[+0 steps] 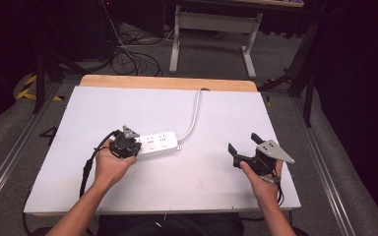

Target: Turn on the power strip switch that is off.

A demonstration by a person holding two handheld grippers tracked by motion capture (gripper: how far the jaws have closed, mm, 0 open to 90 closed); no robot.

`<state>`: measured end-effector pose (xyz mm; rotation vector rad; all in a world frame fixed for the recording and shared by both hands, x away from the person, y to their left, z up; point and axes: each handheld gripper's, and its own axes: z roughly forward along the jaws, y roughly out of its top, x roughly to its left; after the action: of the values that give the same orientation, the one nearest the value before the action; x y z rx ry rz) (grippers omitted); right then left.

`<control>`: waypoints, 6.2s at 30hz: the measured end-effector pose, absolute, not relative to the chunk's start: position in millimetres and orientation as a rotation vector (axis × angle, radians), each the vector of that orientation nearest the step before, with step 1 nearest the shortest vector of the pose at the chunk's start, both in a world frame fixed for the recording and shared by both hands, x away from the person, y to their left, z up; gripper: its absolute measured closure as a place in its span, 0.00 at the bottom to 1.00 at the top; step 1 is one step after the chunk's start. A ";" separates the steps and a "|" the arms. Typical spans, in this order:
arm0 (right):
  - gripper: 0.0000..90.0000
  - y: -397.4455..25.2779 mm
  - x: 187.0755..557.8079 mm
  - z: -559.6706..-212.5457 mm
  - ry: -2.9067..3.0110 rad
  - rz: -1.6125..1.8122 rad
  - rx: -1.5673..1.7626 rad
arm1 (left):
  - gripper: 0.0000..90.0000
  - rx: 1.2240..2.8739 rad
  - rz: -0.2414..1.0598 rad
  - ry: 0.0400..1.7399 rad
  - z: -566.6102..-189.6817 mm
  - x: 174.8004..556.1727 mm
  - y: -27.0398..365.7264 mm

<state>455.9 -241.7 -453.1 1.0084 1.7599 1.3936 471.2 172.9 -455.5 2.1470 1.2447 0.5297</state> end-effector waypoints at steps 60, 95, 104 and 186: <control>0.08 -240.8 456.3 -453.1 1.765 1.393 1.010 | 0.84 2.118 0.536 1.254 -454.8 472.2 180.1; 0.08 -240.6 456.5 -453.3 1.773 1.395 1.014 | 0.04 1.870 0.729 1.198 -438.3 451.0 198.7; 0.08 -241.1 456.9 -453.6 1.776 1.392 1.014 | 0.03 1.719 0.813 1.197 -428.6 430.1 213.4; 0.08 -241.8 455.4 -453.2 1.776 1.394 1.014 | 0.08 1.366 1.075 1.287 -433.0 392.2 244.5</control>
<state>455.4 -241.8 -453.2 1.0135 1.7756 1.3938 392.2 244.5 -433.0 1.3659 1.2871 1.0750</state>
